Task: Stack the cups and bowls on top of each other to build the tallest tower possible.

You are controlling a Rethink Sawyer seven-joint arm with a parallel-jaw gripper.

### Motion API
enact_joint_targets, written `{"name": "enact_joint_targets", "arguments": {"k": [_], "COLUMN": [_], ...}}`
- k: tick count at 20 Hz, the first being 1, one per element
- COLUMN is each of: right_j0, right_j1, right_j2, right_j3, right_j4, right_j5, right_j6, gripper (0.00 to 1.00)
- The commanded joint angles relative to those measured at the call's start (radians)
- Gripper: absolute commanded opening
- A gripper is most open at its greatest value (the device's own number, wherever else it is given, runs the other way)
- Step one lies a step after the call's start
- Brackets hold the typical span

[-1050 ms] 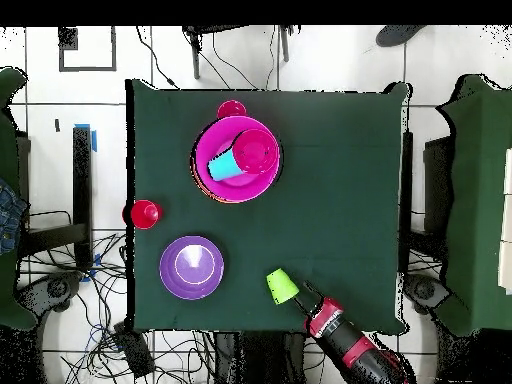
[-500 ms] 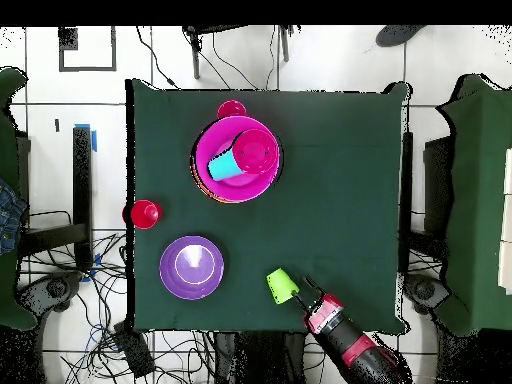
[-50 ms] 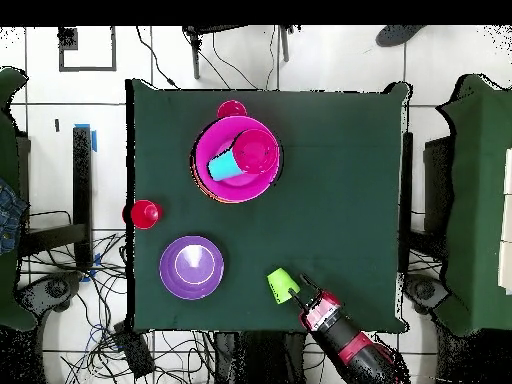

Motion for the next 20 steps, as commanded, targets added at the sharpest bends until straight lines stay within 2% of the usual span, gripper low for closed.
{"name": "enact_joint_targets", "arguments": {"k": [1,10,16,20], "right_j0": [0.127,0.158,0.148,0.146], "right_j1": [-0.058,-0.112,-0.130,-0.129], "right_j2": [0.000,-0.010,-0.002,0.003], "right_j3": [-0.158,-0.160,-0.134,-0.124], "right_j4": [-0.091,-0.048,0.007,0.018], "right_j5": [-0.075,-0.060,-0.015,-0.013], "right_j6": [-0.094,-0.082,-0.083,-0.093], "gripper": [1.00,1.00,1.00,1.00]}}
